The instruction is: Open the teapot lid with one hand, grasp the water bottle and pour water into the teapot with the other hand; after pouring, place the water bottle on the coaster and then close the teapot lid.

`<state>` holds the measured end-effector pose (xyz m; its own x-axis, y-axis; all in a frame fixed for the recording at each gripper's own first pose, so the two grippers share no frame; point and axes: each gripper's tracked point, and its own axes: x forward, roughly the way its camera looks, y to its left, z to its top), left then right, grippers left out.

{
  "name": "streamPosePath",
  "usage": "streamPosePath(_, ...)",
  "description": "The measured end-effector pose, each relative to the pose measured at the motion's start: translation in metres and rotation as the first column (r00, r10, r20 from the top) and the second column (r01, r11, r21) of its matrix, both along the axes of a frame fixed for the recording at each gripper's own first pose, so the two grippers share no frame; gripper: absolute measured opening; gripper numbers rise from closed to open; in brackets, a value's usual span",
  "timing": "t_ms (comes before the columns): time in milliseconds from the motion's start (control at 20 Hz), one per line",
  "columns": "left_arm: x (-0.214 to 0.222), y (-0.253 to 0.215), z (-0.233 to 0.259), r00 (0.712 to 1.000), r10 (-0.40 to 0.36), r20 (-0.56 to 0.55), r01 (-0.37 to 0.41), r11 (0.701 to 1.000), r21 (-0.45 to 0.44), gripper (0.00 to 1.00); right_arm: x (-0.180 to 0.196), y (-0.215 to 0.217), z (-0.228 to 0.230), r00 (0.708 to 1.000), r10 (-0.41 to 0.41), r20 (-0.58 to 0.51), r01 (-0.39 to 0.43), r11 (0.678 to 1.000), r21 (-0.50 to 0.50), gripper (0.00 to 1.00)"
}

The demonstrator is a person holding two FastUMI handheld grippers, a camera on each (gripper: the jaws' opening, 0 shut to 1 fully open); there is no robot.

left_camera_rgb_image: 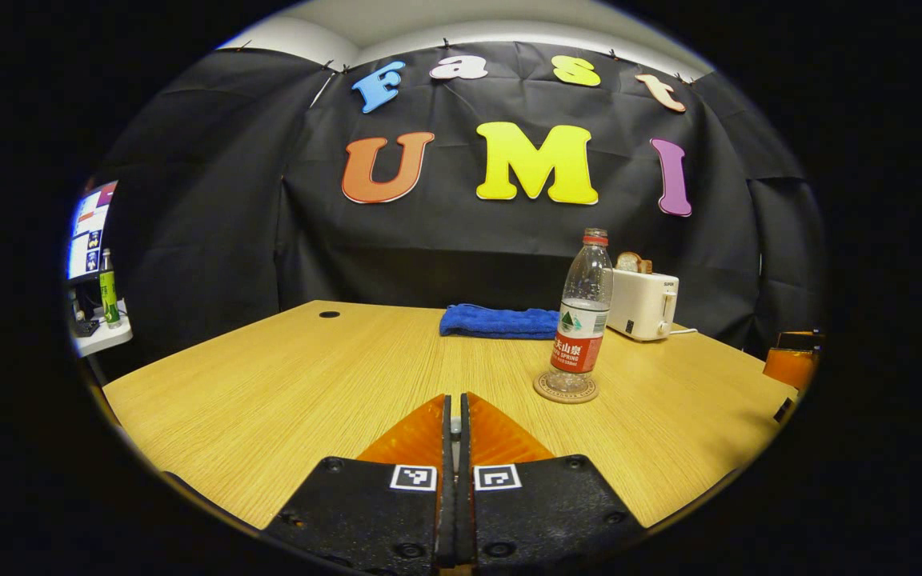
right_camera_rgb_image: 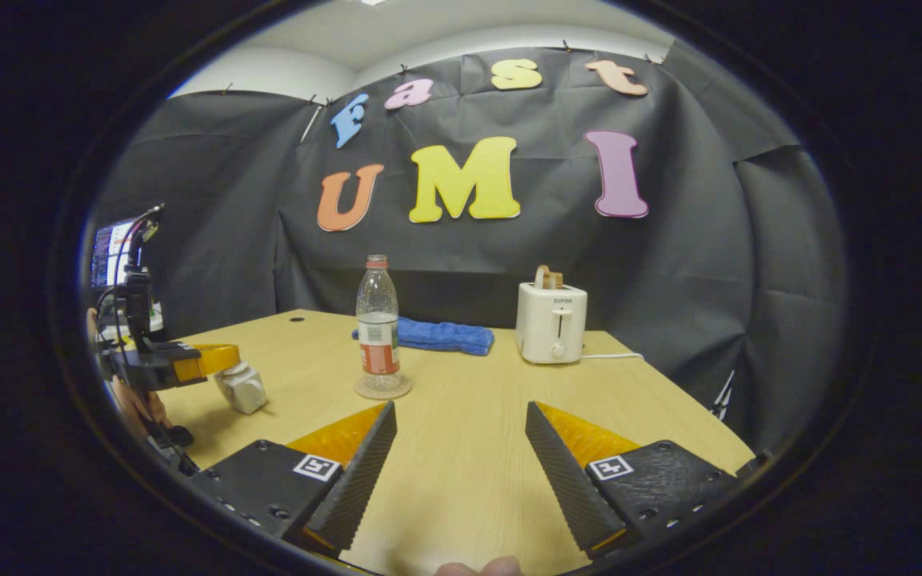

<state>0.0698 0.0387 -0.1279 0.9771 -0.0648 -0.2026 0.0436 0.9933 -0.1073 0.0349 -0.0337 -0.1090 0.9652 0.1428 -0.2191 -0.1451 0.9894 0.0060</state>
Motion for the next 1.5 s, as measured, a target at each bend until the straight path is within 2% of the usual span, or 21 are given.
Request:
streamPosePath(150, 0.001, 0.001, 0.001, 1.0, 0.026, -0.004, -0.026, 1.0, -0.011, 0.07, -0.004, -0.002, 0.003, 1.0, -0.006, 0.01, 0.006, 1.0, 0.001, 0.94)
streamPosePath(250, 0.0, 0.006, 0.0, 0.999, 0.045, -0.007, -0.045, 0.999, 0.002, 0.21, -0.005, -0.002, 0.006, 1.0, -0.008, 0.016, 0.008, 1.0, 0.007, 0.96)
streamPosePath(400, -0.004, 0.01, 0.01, 0.997, 0.078, -0.002, -0.078, 0.997, -0.002, 1.0, -0.01, -0.004, 0.01, 0.999, -0.017, 0.028, 0.017, 1.0, 0.012, 0.94)
streamPosePath(650, -0.016, 0.004, 0.082, 0.989, 0.099, 0.11, -0.1, 0.995, -0.005, 0.99, -0.008, -0.018, 0.036, 0.992, -0.096, 0.08, 0.093, 0.995, 0.04, 0.96)
streamPosePath(850, -0.034, -0.013, 0.128, 0.983, 0.079, 0.166, -0.088, 0.995, 0.048, 0.99, -0.009, -0.029, 0.068, 0.98, -0.153, 0.125, 0.146, 0.987, 0.064, 0.96)
streamPosePath(1150, -0.075, -0.037, 0.149, 0.981, 0.065, 0.184, -0.081, 0.993, 0.08, 0.99, -0.022, -0.024, 0.107, 0.968, -0.158, 0.195, 0.156, 0.987, 0.026, 0.94)
streamPosePath(1500, -0.09, -0.051, 0.152, 0.978, 0.029, 0.205, -0.049, 0.994, 0.095, 0.98, -0.042, -0.009, 0.113, 0.967, -0.164, 0.194, 0.165, 0.986, 0.012, 0.96)
